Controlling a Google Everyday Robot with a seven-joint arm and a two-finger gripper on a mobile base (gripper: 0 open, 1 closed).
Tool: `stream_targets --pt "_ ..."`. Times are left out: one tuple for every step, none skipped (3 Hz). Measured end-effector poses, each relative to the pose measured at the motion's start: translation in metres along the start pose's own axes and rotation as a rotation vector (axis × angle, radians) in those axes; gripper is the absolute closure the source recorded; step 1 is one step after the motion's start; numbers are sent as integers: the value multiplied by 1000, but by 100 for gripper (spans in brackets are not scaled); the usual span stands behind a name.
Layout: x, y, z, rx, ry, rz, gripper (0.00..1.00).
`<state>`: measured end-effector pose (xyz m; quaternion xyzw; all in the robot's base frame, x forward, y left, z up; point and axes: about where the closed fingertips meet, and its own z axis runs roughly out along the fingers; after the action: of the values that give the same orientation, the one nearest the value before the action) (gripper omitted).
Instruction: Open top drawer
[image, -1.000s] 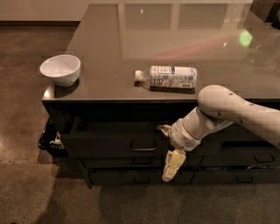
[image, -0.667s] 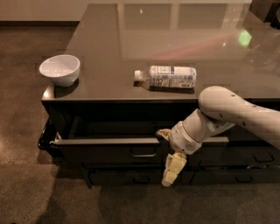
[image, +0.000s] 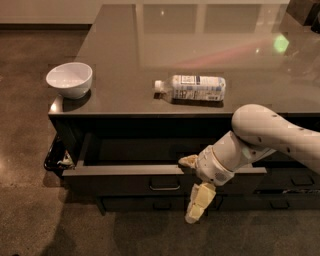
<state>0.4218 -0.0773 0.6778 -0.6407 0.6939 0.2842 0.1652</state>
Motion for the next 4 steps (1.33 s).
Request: stream_targets --pt "-2 7 7 -28 3 9 0" --pt "-3 27 9 -46 -20 50 0" --pt "-6 28 4 -46 -20 50 0" --pt "-14 68 0 -31 -62 111 0"
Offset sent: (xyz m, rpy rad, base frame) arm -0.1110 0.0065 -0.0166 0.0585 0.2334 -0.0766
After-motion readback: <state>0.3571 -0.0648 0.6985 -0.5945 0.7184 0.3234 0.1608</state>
